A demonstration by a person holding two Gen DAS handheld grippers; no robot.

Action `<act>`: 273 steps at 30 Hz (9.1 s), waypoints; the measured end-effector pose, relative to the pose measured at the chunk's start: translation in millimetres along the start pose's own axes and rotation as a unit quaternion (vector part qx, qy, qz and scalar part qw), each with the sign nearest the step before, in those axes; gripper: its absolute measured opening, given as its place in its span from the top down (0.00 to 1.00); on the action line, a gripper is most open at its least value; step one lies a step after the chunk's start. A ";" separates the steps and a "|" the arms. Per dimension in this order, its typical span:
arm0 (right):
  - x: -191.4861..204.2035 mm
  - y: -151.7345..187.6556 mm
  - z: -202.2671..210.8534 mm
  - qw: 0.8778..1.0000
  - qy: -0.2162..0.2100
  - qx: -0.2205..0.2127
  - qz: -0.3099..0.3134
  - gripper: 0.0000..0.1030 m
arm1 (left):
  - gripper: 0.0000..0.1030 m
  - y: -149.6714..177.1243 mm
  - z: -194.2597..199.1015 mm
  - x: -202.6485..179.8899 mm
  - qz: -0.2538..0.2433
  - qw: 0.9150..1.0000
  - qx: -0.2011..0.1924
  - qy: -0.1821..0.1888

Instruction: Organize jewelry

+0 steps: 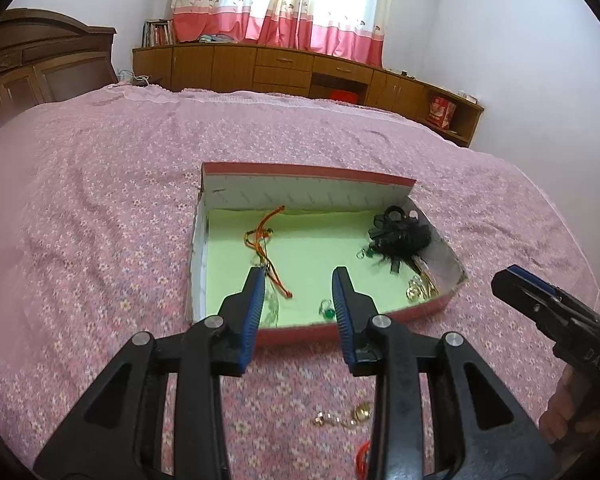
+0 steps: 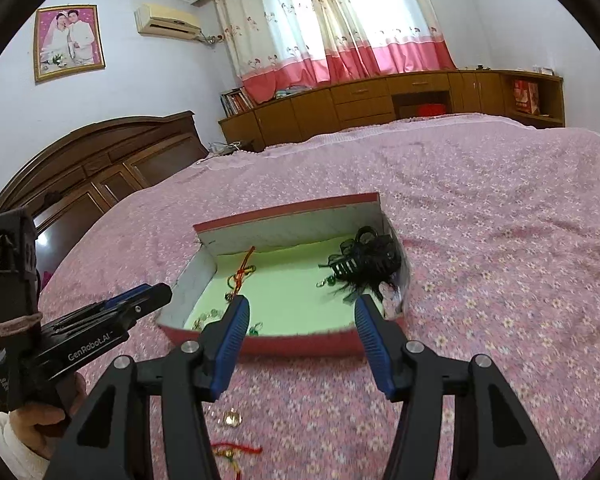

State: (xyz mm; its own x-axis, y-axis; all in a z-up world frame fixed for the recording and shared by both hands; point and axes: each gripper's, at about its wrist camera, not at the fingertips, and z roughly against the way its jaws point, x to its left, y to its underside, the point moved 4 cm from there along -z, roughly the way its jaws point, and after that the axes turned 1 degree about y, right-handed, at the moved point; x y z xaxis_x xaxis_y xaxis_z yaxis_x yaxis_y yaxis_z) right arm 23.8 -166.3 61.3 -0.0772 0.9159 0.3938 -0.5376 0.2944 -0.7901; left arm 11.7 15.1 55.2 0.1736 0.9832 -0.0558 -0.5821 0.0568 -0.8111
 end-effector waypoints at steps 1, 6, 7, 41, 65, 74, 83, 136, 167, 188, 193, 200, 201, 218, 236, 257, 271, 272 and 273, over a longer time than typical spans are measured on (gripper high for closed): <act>-0.3 2.9 3.5 1.000 0.001 0.002 -0.001 0.44 | 0.74 2.1 2.1 0.3 0.001 1.000 0.001 0.000; -2.6 14.5 15.9 1.000 0.008 0.004 -0.001 0.44 | 0.74 13.0 5.8 2.0 0.002 1.000 0.011 0.000; -2.9 16.9 17.6 1.000 0.010 0.005 0.001 0.44 | 0.74 16.3 5.7 2.6 0.002 1.000 0.015 0.000; -42.1 74.9 18.8 0.996 0.036 0.069 -0.045 0.44 | 0.76 90.7 -44.0 -55.6 -0.113 0.983 0.144 0.015; -11.9 81.0 12.4 0.995 0.020 0.095 -0.015 0.44 | 0.91 68.9 -4.9 -11.9 -0.042 0.995 0.093 0.022; 20.8 104.0 -3.4 0.989 -0.009 0.148 0.012 0.44 | 0.91 74.8 3.8 16.8 -0.009 0.996 0.092 -0.002; 46.9 123.7 -20.9 0.980 -0.018 0.190 0.062 0.58 | 0.91 87.9 4.5 32.9 0.017 0.995 0.103 -0.009; 49.5 12.8 18.0 0.994 -0.020 0.017 0.104 0.96 | 0.91 2.8 24.3 -11.8 -0.023 0.999 -0.020 0.014; 16.5 -37.8 -96.5 0.996 0.029 -0.013 0.089 0.96 | 0.91 -33.1 -81.8 -9.0 -0.027 0.999 -0.030 -0.013; -11.0 -13.9 -132.9 0.995 0.048 0.068 0.063 0.83 | 0.74 -12.2 -113.7 6.7 0.013 0.997 0.077 -0.019; -3.8 -20.4 -117.2 0.996 0.039 0.051 0.065 0.73 | 0.66 -11.6 -97.7 3.0 0.013 0.998 0.063 -0.019; 4.9 -27.7 -86.9 0.998 0.026 0.022 0.061 0.59 | 0.59 -14.0 -70.7 0.7 0.019 0.999 0.041 -0.020; 5.4 -27.9 -83.0 0.998 0.025 0.018 0.060 0.58 | 0.59 -13.9 -68.2 -2.6 0.020 0.999 0.038 -0.023; 9.8 -5.0 -25.1 0.998 0.035 -0.033 0.040 0.39 | 0.51 -2.7 -15.4 -11.6 0.013 0.999 -0.029 -0.037; 7.1 33.9 -3.7 0.996 0.060 -0.048 0.053 0.35 | 0.49 25.9 -2.3 -7.1 0.025 0.997 -0.023 -0.069; 3.6 38.9 -1.4 0.996 0.062 -0.045 0.049 0.35 | 0.50 27.2 3.0 -11.4 0.018 0.996 -0.032 -0.077; 3.4 38.9 -1.1 0.996 0.063 -0.045 0.049 0.35 | 0.50 26.1 3.0 -9.6 0.021 0.996 -0.031 -0.076; 3.4 38.9 -1.1 0.996 0.063 -0.045 0.048 0.35 | 0.50 26.3 3.2 -9.7 0.021 0.996 -0.031 -0.077; 3.2 39.0 -1.1 0.996 0.063 -0.045 0.048 0.35 | 0.50 26.3 3.2 -9.8 0.021 0.996 -0.031 -0.077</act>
State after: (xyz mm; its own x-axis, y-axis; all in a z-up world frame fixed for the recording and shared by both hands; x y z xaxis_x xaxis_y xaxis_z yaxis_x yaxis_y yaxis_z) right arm 3.6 -151.5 31.2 -0.0155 0.9664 0.2566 -0.4552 0.2217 -0.8624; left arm -7.9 7.5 36.3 0.0240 0.9997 -0.0049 -0.5354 0.0088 -0.8445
